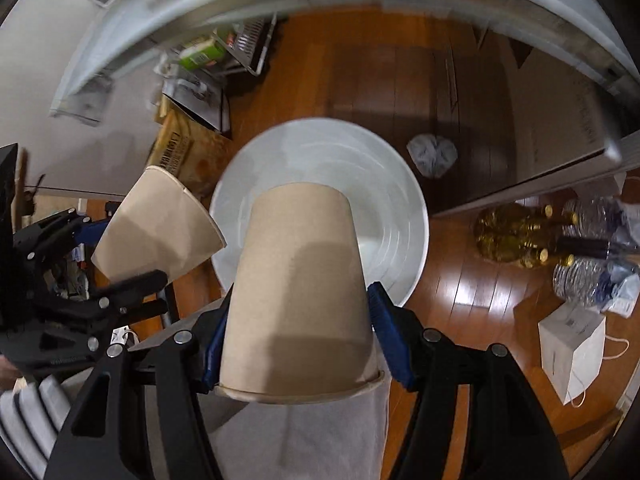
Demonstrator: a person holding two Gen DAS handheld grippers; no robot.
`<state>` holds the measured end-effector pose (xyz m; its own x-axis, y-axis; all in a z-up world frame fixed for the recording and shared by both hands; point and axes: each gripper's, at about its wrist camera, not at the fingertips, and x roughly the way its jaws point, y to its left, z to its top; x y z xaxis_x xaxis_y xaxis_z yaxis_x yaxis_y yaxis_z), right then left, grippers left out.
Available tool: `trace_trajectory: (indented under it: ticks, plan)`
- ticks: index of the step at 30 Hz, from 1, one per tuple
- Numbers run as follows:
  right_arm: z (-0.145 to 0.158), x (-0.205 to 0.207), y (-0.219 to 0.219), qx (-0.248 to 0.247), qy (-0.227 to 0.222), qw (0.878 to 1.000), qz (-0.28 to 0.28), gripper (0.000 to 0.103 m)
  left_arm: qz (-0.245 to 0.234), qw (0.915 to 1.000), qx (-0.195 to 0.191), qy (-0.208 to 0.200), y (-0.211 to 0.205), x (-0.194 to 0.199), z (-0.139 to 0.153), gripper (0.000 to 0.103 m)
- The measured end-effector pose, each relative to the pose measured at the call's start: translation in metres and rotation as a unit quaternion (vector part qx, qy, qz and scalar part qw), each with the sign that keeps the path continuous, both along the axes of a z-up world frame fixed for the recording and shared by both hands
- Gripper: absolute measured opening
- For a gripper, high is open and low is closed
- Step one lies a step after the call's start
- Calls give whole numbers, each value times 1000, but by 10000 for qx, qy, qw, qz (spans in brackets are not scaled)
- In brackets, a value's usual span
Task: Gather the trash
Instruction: 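Carry the paper cup over the white bin and open the right tool, then grasp the plastic food-scrap bag with the right tool while the left tool grasps the yellow biscuit bag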
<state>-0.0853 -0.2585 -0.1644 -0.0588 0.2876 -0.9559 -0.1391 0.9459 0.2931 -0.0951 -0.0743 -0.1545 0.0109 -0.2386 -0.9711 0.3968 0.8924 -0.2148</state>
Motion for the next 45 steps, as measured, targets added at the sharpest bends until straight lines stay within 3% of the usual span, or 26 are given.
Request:
trace_trajectory:
  ticks: [6, 11, 12, 13, 14, 17, 23, 28, 35, 40, 45]
  plan:
    - [-27, 9, 0, 16, 252, 9991, -332, 61, -142, 9996, 175, 175, -3, 9, -23, 68]
    - [-29, 12, 1, -143, 270, 9989, -348, 63, -126, 9995, 102, 281, -4, 14, -30, 69]
    - [-28, 12, 0, -161, 268, 9988, -374, 63, -120, 9994, 56, 325, -3, 15, -30, 78]
    - [-27, 13, -1, -166, 291, 9986, -407, 72, -107, 9993, 16, 364, -3, 16, -29, 85]
    - [-26, 13, -3, -178, 276, 9985, -444, 80, -83, 9993, -13, 364, -3, 16, -27, 87]
    - [-20, 12, -9, -167, 166, 9986, -477, 81, -52, 9996, 40, 291, -1, 16, -21, 92]
    - [12, 8, -13, -259, -251, 9986, -399, 81, 186, 9997, 0, 174, 8, 17, -4, 92]
    - [64, 3, -12, -448, -1033, 9934, -221, 86, 373, 9989, -126, -271, 18, 13, 35, 92]
    - [142, 12, -9, -563, -2320, 9707, -271, 98, 774, 9887, -216, -1269, 33, 19, 104, 92]
    - [174, 38, -5, -181, -2692, 9617, -493, 98, 1305, 9712, -262, -1975, 52, 44, 144, 99]
    - [171, 64, 14, -78, -2621, 9634, -559, 98, 1599, 9562, 15, -2452, 70, 81, 160, 99]
